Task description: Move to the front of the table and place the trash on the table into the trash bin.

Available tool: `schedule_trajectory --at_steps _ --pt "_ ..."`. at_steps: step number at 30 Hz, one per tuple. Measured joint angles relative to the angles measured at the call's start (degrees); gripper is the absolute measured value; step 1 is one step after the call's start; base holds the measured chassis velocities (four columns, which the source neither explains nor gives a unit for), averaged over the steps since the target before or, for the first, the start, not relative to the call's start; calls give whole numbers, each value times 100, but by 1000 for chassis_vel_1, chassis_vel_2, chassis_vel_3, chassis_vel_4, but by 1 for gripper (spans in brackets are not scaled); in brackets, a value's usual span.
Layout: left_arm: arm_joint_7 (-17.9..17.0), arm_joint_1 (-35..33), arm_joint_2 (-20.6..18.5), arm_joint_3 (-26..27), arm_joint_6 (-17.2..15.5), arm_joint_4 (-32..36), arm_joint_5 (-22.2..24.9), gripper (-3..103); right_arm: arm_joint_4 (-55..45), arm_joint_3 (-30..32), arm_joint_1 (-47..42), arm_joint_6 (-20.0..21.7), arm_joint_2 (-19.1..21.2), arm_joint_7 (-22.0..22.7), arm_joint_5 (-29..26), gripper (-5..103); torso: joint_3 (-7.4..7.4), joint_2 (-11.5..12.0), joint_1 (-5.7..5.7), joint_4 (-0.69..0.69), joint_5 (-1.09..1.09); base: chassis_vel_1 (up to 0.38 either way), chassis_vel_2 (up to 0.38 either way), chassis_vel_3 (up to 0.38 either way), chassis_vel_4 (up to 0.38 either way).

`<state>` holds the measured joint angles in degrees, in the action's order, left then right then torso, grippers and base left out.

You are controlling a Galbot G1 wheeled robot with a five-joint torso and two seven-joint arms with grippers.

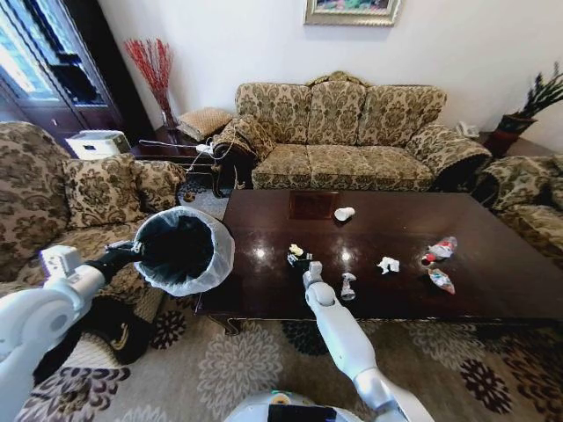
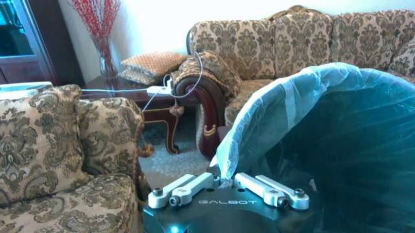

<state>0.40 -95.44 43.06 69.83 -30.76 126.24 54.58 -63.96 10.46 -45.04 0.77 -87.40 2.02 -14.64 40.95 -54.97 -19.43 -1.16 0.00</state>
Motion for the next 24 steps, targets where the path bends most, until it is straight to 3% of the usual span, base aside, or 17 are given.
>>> schedule_trajectory --at_steps 2,8,13,19,24 --pt "-8 -7 10 2 0 2 2 0 -25 -11 -16 28 14 0 -22 41 0 0 0 0 0 0 0 0 0" --pt "-14 -43 11 5 0 -3 5 0 -132 -17 -62 80 59 8 -129 25 0 0 1 -1 0 0 0 0 0" --pt "-64 -49 -267 20 -27 -85 245 0 -496 -8 -232 153 194 20 -257 4 0 0 0 0 0 0 0 0 0" --pt "-117 -34 -737 14 -68 -206 519 0 -1234 62 -605 285 403 15 -508 0 0 0 1 1 1 0 0 0 0" --pt "-132 -30 -798 -43 -96 -177 571 0 -1565 120 -843 147 518 -29 -571 0 0 0 0 0 0 0 0 0 0"
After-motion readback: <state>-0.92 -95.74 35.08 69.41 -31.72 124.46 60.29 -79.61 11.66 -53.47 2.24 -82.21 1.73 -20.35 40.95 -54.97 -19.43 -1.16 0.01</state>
